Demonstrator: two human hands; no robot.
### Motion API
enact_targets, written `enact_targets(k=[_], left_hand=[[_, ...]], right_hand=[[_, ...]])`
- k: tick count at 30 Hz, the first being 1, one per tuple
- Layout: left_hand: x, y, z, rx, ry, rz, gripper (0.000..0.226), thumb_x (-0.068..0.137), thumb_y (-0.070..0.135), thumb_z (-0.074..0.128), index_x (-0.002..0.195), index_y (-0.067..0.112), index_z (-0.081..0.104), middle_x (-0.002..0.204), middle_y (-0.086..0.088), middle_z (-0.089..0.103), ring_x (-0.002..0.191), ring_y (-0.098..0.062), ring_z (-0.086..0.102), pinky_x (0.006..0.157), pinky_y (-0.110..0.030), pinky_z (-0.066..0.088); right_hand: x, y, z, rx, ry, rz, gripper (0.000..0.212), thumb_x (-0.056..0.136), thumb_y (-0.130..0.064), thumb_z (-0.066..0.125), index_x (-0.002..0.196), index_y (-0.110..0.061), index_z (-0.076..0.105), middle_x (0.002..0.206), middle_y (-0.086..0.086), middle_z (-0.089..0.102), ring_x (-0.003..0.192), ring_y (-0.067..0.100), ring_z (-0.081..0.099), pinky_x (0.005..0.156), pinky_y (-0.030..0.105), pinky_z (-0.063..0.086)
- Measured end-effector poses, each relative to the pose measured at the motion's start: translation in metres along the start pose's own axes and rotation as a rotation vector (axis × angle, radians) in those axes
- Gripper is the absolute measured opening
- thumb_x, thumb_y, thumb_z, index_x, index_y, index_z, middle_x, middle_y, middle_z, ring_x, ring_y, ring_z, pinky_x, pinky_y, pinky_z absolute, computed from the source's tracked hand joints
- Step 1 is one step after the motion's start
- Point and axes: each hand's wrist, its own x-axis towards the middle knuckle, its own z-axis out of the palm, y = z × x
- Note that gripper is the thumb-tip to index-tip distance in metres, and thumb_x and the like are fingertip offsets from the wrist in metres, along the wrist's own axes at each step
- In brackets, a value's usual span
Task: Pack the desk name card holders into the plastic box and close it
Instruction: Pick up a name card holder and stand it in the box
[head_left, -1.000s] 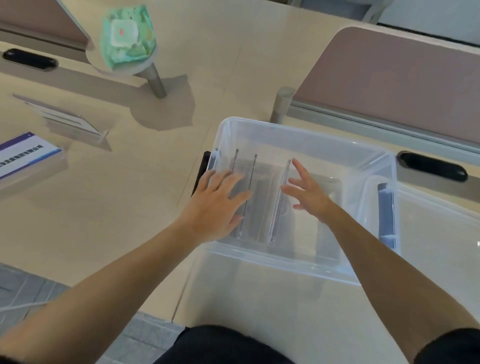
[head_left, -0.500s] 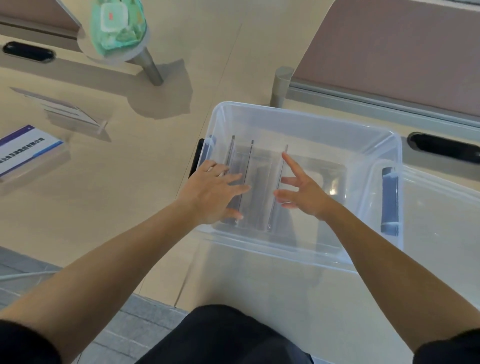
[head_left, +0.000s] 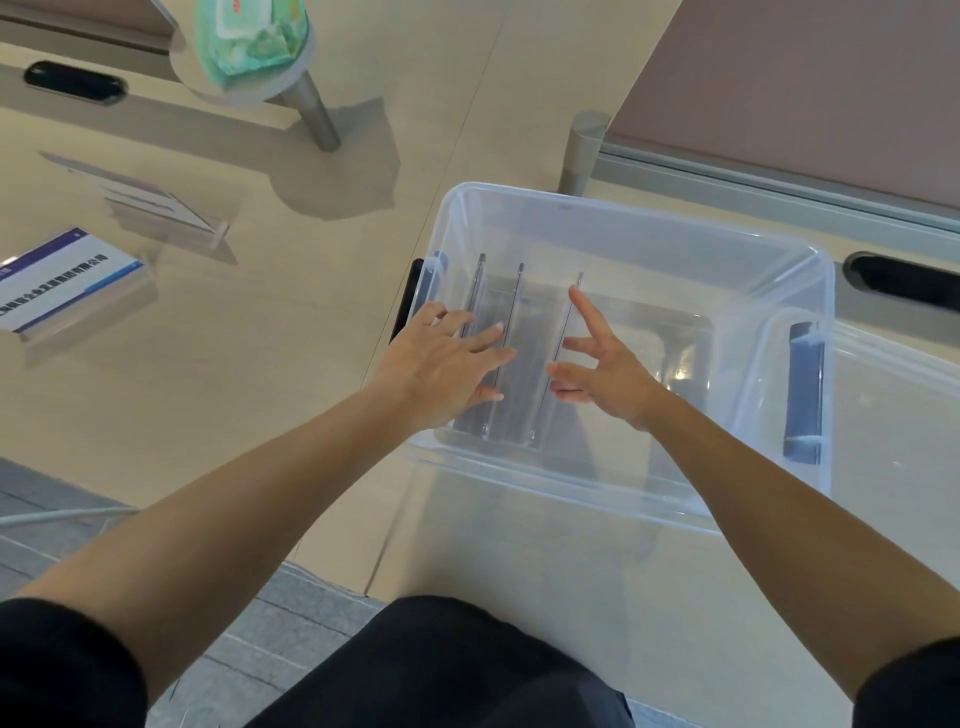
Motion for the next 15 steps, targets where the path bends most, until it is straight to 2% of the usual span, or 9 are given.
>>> enact_targets(k=[4, 9, 11, 15], left_hand=[[0.0013, 0.0013, 0.0, -0.009, 0.003, -0.016, 0.057, 0.1, 0.057, 0.022, 0.151, 0.034, 0.023, 0.162, 0.006, 0.022, 0.144, -0.029, 0.03, 0.11, -0.044, 0.024], [0.0005, 0.0021, -0.0011, -0.011, 0.028, -0.026, 0.054, 0.101, 0.054, 0.021, 0.151, 0.033, 0.023, 0.162, 0.005, 0.021, 0.144, -0.029, 0.031, 0.109, -0.043, 0.026], [0.0011, 0.003, 0.0, -0.006, 0.027, -0.033, 0.056, 0.1, 0.056, 0.019, 0.151, 0.033, 0.021, 0.163, 0.005, 0.018, 0.144, -0.029, 0.029, 0.11, -0.044, 0.025], [0.0006, 0.0025, 0.0032, -0.019, -0.026, -0.04, 0.088, 0.081, 0.085, 0.017, 0.154, 0.036, 0.007, 0.164, 0.002, 0.007, 0.147, -0.029, 0.022, 0.112, -0.048, 0.018]], right_hand=[[0.0029, 0.0018, 0.0012, 0.002, 0.001, -0.014, 0.092, 0.088, -0.023, 0.073, 0.15, -0.057, 0.013, 0.152, 0.013, 0.039, 0.088, 0.005, 0.073, 0.076, 0.026, 0.059], [0.0031, 0.0007, 0.0029, -0.008, -0.009, -0.018, 0.092, 0.088, -0.023, 0.073, 0.149, -0.059, 0.013, 0.152, 0.011, 0.038, 0.088, 0.006, 0.073, 0.079, 0.029, 0.06], [0.0025, -0.0004, 0.0033, -0.007, -0.017, -0.015, 0.092, 0.089, -0.023, 0.072, 0.149, -0.059, 0.013, 0.152, 0.012, 0.038, 0.091, 0.013, 0.074, 0.083, 0.033, 0.061], [0.0006, -0.0035, 0.0038, 0.003, -0.042, -0.018, 0.09, 0.09, -0.023, 0.072, 0.147, -0.06, 0.014, 0.153, 0.014, 0.036, 0.106, 0.024, 0.069, 0.089, 0.039, 0.059]])
